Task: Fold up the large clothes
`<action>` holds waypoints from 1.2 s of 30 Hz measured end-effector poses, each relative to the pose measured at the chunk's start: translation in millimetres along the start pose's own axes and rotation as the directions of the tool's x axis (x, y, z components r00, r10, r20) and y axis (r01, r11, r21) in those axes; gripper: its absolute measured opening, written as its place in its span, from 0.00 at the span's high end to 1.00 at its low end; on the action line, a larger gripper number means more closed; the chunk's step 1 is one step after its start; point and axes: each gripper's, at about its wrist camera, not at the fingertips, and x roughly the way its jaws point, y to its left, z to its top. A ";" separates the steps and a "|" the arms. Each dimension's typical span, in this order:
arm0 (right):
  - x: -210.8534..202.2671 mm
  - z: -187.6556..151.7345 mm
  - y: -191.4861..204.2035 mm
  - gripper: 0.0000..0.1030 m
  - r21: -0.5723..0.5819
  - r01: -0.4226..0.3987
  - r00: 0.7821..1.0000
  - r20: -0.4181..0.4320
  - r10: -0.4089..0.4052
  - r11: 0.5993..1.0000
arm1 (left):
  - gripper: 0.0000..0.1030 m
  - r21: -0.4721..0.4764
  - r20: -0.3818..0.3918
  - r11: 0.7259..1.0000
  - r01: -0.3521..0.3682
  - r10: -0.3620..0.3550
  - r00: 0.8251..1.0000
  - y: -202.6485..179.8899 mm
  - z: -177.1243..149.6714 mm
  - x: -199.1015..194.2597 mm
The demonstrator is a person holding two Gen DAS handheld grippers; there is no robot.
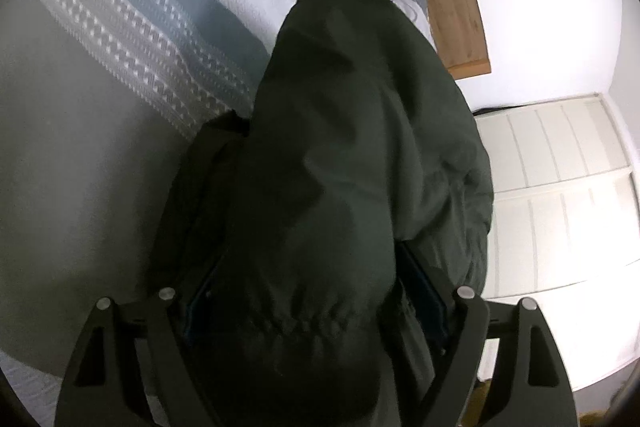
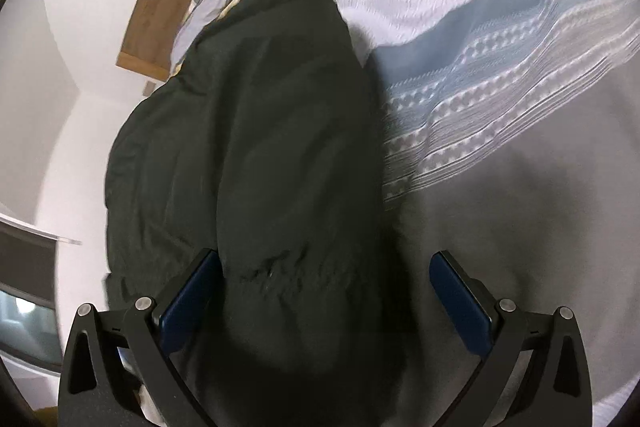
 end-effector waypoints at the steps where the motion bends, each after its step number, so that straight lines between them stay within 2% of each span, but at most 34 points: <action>1: 5.7 1.0 -1.2 0.01 0.011 -0.026 1.000 -0.013 0.026 1.000 | 0.20 -0.011 -0.005 1.000 0.012 -0.012 1.000 3.5 0.0 2.2; 3: 17.8 2.6 -1.4 0.01 0.033 -0.087 0.995 -0.040 0.089 0.996 | 0.20 -0.025 -0.021 0.999 0.039 -0.039 0.999 8.7 -0.4 7.5; 6: 34.1 2.8 4.5 0.01 0.018 -0.127 0.988 -0.081 0.128 0.992 | 0.18 -0.074 -0.049 0.995 0.070 -0.074 0.996 18.5 -1.0 16.3; 9: 47.8 4.9 11.0 0.01 -0.010 -0.127 0.987 -0.103 0.126 0.992 | 0.13 -0.109 -0.075 0.990 0.086 -0.095 0.993 25.9 -7.0 26.1; 15: 61.1 7.1 17.5 0.01 -0.009 -0.127 0.985 -0.123 0.125 0.992 | 0.04 -0.075 -0.070 0.994 0.082 -0.088 0.994 14.9 -16.4 47.3; 21: 67.7 6.7 31.8 0.00 -0.028 -0.099 0.988 -0.119 0.095 0.995 | 0.05 -0.072 -0.053 0.995 0.068 -0.072 0.996 6.8 -15.3 56.3; 23: 70.8 7.3 39.0 0.00 -0.050 -0.081 0.989 -0.124 0.074 0.995 | 0.08 -0.062 -0.046 0.995 0.077 -0.080 0.996 -2.9 -20.8 62.0; 24: 72.5 7.8 42.2 0.01 -0.055 -0.081 0.989 -0.126 0.074 0.995 | 0.14 -0.061 -0.043 0.995 0.085 -0.087 0.995 -6.1 -23.1 62.8; 25: 73.8 7.5 44.9 0.06 -0.057 -0.083 0.989 -0.127 0.076 0.995 | 0.23 -0.063 -0.038 0.993 0.098 -0.100 0.994 -5.5 -25.8 62.8; 26: 75.0 7.0 47.1 0.21 -0.053 -0.097 0.988 -0.130 0.089 0.994 | 0.28 -0.069 -0.028 0.991 0.113 -0.115 0.993 -6.9 -29.7 63.7; 28: 77.9 4.9 52.2 0.35 -0.028 -0.128 0.984 -0.127 0.124 0.991 | 0.46 -0.079 0.000 0.987 0.142 -0.142 0.990 -9.9 -37.5 63.2; 29: 78.7 3.7 56.5 0.46 -0.030 -0.130 0.985 -0.121 0.125 0.991 | 0.51 -0.077 0.012 0.986 0.150 -0.150 0.989 -12.8 -40.9 62.2; 30: 79.0 2.8 60.4 0.52 -0.032 -0.135 0.985 -0.116 0.131 0.990 | 0.60 -0.069 0.024 0.986 0.152 -0.151 0.988 -18.7 -38.8 61.7; 31: 80.1 0.3 65.6 0.62 -0.036 -0.140 0.985 -0.107 0.135 0.990 | 0.66 -0.058 0.038 0.987 0.149 -0.147 0.988 -23.8 -41.4 60.1; 32: 78.8 -0.7 72.3 0.69 -0.046 -0.140 0.986 -0.097 0.135 0.989 | 0.69 -0.052 0.052 0.988 0.147 -0.144 0.988 -29.9 -43.7 59.1; 34: 75.0 -2.8 81.5 0.75 -0.070 -0.124 0.989 -0.089 0.118 0.990 | 0.75 -0.043 0.074 0.986 0.163 -0.160 0.984 -43.9 -46.2 57.1; 36: 71.6 -3.2 94.9 0.78 -0.098 -0.109 0.992 -0.079 0.102 0.989 | 0.77 -0.033 0.094 0.979 0.202 -0.199 0.976 -59.6 -46.2 54.6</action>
